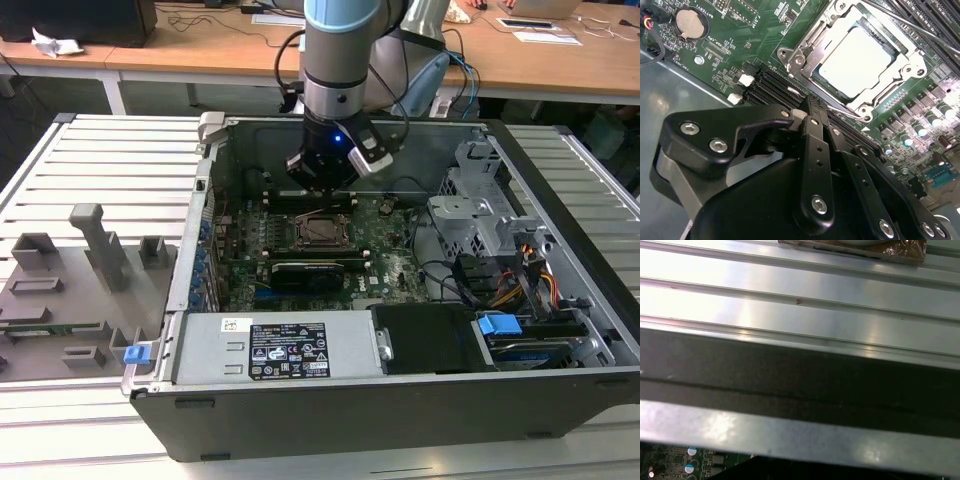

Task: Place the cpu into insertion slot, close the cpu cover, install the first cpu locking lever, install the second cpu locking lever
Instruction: 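Install the first cpu locking lever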

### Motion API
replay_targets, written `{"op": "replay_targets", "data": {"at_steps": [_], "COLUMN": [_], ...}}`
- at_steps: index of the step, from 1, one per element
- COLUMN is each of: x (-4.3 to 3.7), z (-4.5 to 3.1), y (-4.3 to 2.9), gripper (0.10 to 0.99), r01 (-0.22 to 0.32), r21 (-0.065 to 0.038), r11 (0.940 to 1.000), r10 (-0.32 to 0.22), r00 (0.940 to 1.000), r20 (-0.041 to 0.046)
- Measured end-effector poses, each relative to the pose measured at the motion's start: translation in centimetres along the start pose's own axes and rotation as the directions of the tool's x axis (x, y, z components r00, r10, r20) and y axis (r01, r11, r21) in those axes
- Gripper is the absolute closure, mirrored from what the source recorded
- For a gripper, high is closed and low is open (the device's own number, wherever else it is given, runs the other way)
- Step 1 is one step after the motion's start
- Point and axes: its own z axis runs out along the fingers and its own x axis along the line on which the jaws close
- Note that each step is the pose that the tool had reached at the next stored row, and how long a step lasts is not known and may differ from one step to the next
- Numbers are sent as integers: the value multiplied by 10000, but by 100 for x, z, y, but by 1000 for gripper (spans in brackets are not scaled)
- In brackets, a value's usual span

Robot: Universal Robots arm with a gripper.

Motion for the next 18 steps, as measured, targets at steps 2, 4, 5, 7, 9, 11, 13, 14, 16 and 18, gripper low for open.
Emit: {"op": "replay_targets", "data": {"at_steps": [2, 4, 5, 7, 9, 11, 13, 14, 16, 18], "x": [-6, -15, -23, -40, -57, -69, -74, -74, -76, -79], "z": [6, 14, 18, 26, 33, 43, 55, 60, 64, 67], "y": [0, -2, -3, -6, -8, -10, -12, -12, -15, -20], "gripper": [980, 980, 980, 980, 980, 980, 980, 980, 980, 980], "r01": [0, -1, -2, -4, -16, -64, -187, -275, -369, -407], "r21": [-1, 0, 0, 0, 1, 0, -2, 0, -12, -49], "r11": [10000, 10000, 10000, 10000, 10000, 10000, 9998, 9996, 9993, 9992], "r10": [0, 1, 2, 4, 16, 64, 187, 275, 369, 407], "r00": [10000, 10000, 10000, 10000, 10000, 10000, 9998, 9996, 9993, 9992], "r20": [1, 1, 0, 1, 1, 5, 12, 18, 21, 21]}}
